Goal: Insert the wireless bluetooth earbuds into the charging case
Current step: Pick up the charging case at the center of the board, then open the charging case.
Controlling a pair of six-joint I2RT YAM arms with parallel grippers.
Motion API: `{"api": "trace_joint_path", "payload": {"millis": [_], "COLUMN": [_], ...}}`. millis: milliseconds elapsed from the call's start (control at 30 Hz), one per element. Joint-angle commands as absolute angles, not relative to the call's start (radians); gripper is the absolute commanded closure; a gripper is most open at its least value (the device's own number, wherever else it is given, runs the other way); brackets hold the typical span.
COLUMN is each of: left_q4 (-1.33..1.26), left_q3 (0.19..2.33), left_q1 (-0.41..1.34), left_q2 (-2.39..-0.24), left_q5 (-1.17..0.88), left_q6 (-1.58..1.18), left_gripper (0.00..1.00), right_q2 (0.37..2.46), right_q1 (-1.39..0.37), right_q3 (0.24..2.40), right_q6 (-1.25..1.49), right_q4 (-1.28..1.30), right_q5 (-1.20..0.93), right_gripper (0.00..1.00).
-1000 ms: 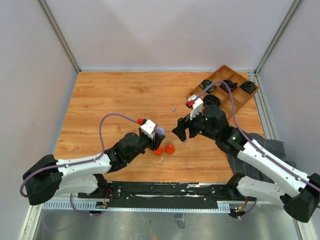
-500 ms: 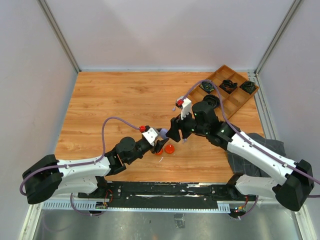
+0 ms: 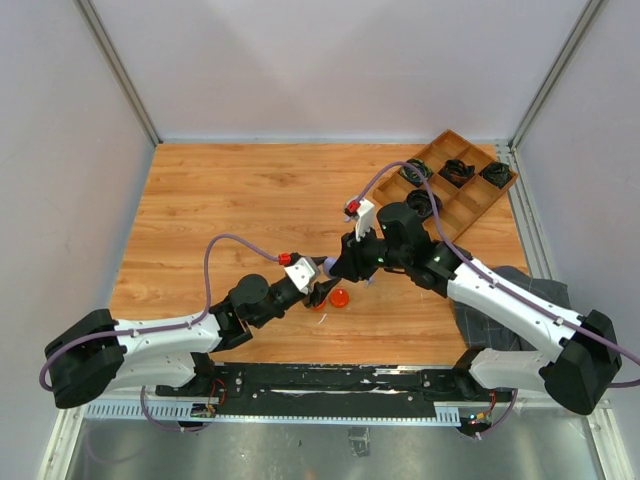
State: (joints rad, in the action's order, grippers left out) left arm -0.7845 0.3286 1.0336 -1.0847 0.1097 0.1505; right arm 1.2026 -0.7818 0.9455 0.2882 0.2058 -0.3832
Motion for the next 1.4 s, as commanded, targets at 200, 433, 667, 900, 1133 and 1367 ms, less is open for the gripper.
{"api": "trace_joint_path", "payload": {"millis": [200, 433, 667, 900, 1133, 1367], "left_q4": [-0.734, -0.620, -0.532, -0.583, -0.783, -0.903], "left_q3": [0.338, 0.344, 0.366, 0.397, 0.380, 0.354], "left_q1": [1.044, 0.996, 0.850, 0.686, 0.600, 0.592], "left_q2": [-1.035, -0.926, -0.863, -0.902, -0.986, -1.028], "left_q5": [0.057, -0.027, -0.321, -0.623, -0.822, -0.850], "left_q6": [0.117, 0.078, 0.030, -0.073, -0.206, -0.263], "left_gripper": [0.35, 0.27, 0.26, 0.27, 0.34, 0.39], "right_q2": [1.155, 1.161, 1.160, 1.183, 1.207, 1.245], "right_q1": [-0.763, -0.759, -0.755, -0.755, -0.755, -0.754], "right_q3": [1.008, 1.080, 1.134, 1.166, 1.181, 1.184], "right_q6": [0.213, 0.088, -0.007, -0.096, -0.171, -0.199], "right_q4": [0.237, 0.336, 0.369, 0.368, 0.392, 0.396], "right_q5": [-0.380, -0.416, -0.479, -0.613, -0.650, -0.670], "right_gripper": [0.84, 0.86, 0.86, 0.87, 0.87, 0.87]}}
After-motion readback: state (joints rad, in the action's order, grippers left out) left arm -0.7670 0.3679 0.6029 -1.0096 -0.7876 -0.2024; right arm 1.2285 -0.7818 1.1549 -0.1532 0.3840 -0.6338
